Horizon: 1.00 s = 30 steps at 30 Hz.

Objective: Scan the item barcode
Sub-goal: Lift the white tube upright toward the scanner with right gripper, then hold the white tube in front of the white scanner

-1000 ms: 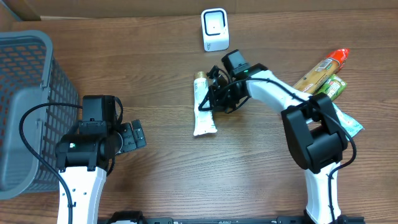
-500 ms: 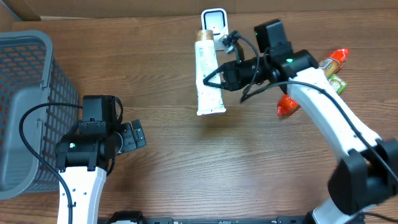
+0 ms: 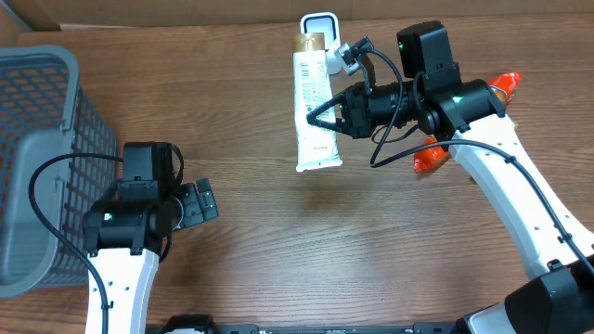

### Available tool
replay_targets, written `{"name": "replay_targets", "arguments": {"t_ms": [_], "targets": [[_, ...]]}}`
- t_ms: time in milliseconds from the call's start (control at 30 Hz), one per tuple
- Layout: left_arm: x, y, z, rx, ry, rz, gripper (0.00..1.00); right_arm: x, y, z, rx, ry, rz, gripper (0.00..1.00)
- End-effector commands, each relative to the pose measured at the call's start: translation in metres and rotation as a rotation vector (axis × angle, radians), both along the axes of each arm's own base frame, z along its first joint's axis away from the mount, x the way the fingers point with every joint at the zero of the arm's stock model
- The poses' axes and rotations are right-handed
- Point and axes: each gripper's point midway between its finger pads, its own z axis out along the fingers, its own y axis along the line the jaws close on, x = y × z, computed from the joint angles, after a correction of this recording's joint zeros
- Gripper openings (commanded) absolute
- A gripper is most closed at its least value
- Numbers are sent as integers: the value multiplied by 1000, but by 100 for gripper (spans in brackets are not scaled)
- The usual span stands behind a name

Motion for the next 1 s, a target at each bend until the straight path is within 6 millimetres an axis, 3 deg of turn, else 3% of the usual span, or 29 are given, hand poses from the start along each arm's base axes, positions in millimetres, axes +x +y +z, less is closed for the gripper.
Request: {"name": "replay_targets", "arguments": {"t_ms": [0,167,333,567,667,767,967], "targets": [[1,2,0,8,-3,13,100,-5,-5,23,24,-77,1,4],[1,2,0,8,-3,13,100,3,-8,16,-20,-88,-46,4],[1,2,0,8,-3,13,100,44,-30,-1,-192,-124,-294,3],[1,2,0,8,-3,13,100,93,-58,44,-343,-340,-546,3],[1,2,0,8,-3,13,100,109,-58,47,-477,-433,-606,3],[1,2,0,8,-3,13,99,141,-60,30,-746,-605,-705,3],[1,2,0,8,-3,13,100,200,-59,-5,-1033,-849,-783,4]]}}
